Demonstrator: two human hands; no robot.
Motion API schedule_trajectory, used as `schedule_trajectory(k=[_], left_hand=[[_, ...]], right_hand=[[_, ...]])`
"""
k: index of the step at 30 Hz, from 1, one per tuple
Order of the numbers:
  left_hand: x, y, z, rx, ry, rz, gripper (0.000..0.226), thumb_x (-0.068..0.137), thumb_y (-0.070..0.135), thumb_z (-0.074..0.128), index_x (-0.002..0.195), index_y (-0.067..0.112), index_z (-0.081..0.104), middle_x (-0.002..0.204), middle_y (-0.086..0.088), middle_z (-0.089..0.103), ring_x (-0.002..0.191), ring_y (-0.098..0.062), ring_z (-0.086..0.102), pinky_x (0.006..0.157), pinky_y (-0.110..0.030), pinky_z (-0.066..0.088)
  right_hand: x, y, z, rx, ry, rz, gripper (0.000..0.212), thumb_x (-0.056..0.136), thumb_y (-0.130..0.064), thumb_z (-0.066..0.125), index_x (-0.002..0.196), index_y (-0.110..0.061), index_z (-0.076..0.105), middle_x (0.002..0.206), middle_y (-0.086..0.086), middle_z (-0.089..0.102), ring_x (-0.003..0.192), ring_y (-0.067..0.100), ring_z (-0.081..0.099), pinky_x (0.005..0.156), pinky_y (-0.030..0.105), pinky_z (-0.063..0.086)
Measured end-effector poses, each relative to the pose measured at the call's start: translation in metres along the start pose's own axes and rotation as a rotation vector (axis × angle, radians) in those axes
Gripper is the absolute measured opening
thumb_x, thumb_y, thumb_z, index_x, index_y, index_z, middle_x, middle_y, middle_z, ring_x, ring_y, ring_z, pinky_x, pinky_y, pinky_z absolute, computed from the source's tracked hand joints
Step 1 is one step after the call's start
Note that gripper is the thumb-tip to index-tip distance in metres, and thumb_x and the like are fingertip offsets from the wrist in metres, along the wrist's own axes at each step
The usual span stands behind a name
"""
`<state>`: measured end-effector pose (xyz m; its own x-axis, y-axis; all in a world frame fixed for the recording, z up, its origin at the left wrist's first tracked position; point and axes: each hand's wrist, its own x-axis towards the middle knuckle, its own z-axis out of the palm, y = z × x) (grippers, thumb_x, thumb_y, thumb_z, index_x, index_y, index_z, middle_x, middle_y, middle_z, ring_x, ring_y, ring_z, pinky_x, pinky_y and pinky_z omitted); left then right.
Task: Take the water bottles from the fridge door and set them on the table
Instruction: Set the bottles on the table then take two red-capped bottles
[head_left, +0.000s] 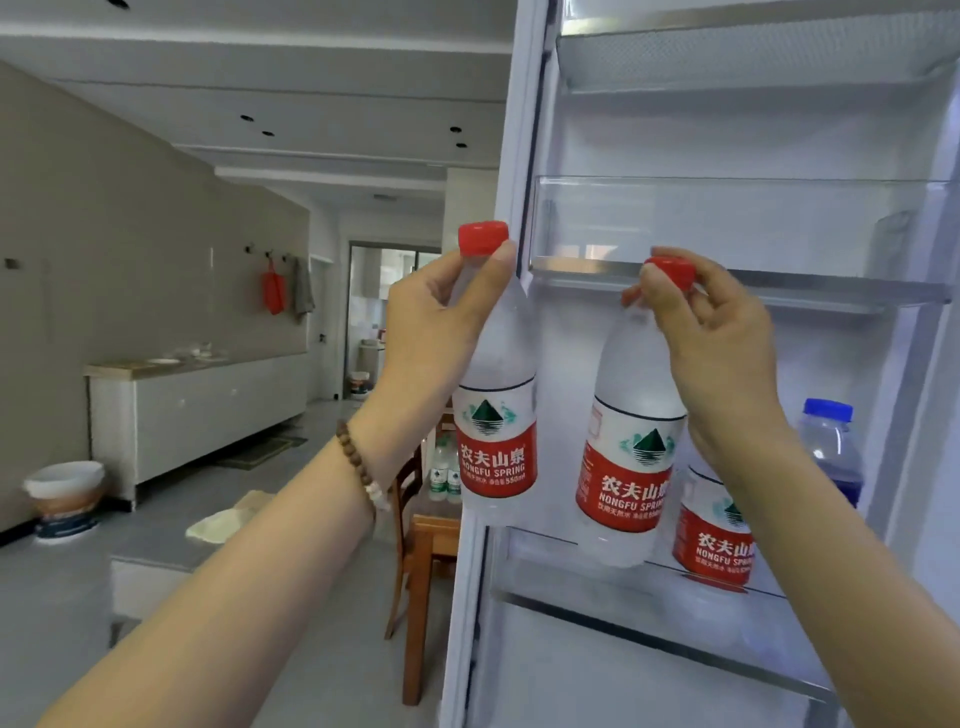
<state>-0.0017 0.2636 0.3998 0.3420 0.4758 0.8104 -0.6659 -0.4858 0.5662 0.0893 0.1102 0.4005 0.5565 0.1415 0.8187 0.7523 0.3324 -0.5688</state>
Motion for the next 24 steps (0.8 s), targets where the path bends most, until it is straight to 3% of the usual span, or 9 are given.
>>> schedule_trajectory(k=[5, 7, 10, 12, 15, 18, 24], left_hand=[[0.003, -0.026, -0.05, 0.068, 0.024, -0.104, 0.035, 0.086, 0.04, 0.06, 0.088, 0.007, 0.072, 0.082, -0.011, 0.071, 0.07, -0.008, 0.063, 0.066, -0.015, 0.048], [0.006, -0.043, -0.074, 0.086, 0.031, -0.154, 0.034, 0.085, 0.043, 0.06, 0.089, 0.012, 0.073, 0.085, -0.006, 0.073, 0.072, -0.003, 0.064, 0.066, -0.011, 0.048], [0.017, -0.07, -0.117, 0.153, 0.034, -0.183, 0.035, 0.084, 0.044, 0.06, 0.087, 0.012, 0.073, 0.083, -0.007, 0.073, 0.065, 0.001, 0.06, 0.059, -0.005, 0.044], [0.026, -0.089, -0.148, 0.169, 0.023, -0.195, 0.037, 0.084, 0.044, 0.059, 0.087, 0.01, 0.073, 0.079, -0.008, 0.072, 0.064, 0.0, 0.059, 0.058, -0.005, 0.044], [0.041, -0.116, -0.195, 0.183, 0.012, -0.221, 0.036, 0.084, 0.044, 0.059, 0.085, 0.011, 0.073, 0.067, 0.007, 0.068, 0.061, 0.005, 0.057, 0.058, -0.005, 0.041], [0.057, -0.143, -0.235, 0.161, 0.013, -0.266, 0.027, 0.083, 0.041, 0.061, 0.085, 0.018, 0.074, 0.071, 0.011, 0.07, 0.064, 0.009, 0.06, 0.059, -0.003, 0.042], [0.086, -0.206, -0.288, 0.124, 0.007, -0.345, 0.013, 0.081, 0.04, 0.065, 0.084, 0.03, 0.073, 0.081, 0.013, 0.074, 0.079, 0.002, 0.067, 0.068, -0.011, 0.047]], right_hand=[[-0.021, 0.011, 0.062, 0.049, -0.124, 0.082, 0.021, 0.088, -0.027, 0.061, 0.109, -0.026, 0.062, 0.093, -0.005, 0.073, 0.087, -0.003, 0.067, 0.079, 0.008, 0.048], [-0.029, 0.02, 0.093, 0.085, -0.14, 0.123, 0.022, 0.088, -0.026, 0.061, 0.11, -0.024, 0.062, 0.092, -0.004, 0.073, 0.083, -0.005, 0.067, 0.074, 0.005, 0.047], [-0.037, 0.04, 0.141, 0.116, -0.156, 0.175, 0.025, 0.086, -0.028, 0.061, 0.111, -0.024, 0.063, 0.088, -0.006, 0.074, 0.084, -0.003, 0.068, 0.08, 0.012, 0.052], [-0.042, 0.054, 0.176, 0.122, -0.174, 0.194, 0.026, 0.086, -0.029, 0.061, 0.112, -0.026, 0.062, 0.089, -0.008, 0.074, 0.084, -0.006, 0.067, 0.077, 0.007, 0.05], [-0.047, 0.075, 0.229, 0.129, -0.177, 0.205, 0.02, 0.086, -0.027, 0.061, 0.104, -0.036, 0.06, 0.09, -0.01, 0.073, 0.083, -0.011, 0.065, 0.069, 0.001, 0.046], [-0.047, 0.098, 0.276, 0.131, -0.193, 0.232, 0.021, 0.086, -0.027, 0.061, 0.102, -0.04, 0.058, 0.096, -0.009, 0.072, 0.085, -0.009, 0.065, 0.072, 0.003, 0.048], [-0.039, 0.151, 0.354, 0.143, -0.25, 0.282, 0.033, 0.086, -0.022, 0.062, 0.119, -0.023, 0.058, 0.102, -0.001, 0.071, 0.087, -0.006, 0.066, 0.069, 0.003, 0.045]])
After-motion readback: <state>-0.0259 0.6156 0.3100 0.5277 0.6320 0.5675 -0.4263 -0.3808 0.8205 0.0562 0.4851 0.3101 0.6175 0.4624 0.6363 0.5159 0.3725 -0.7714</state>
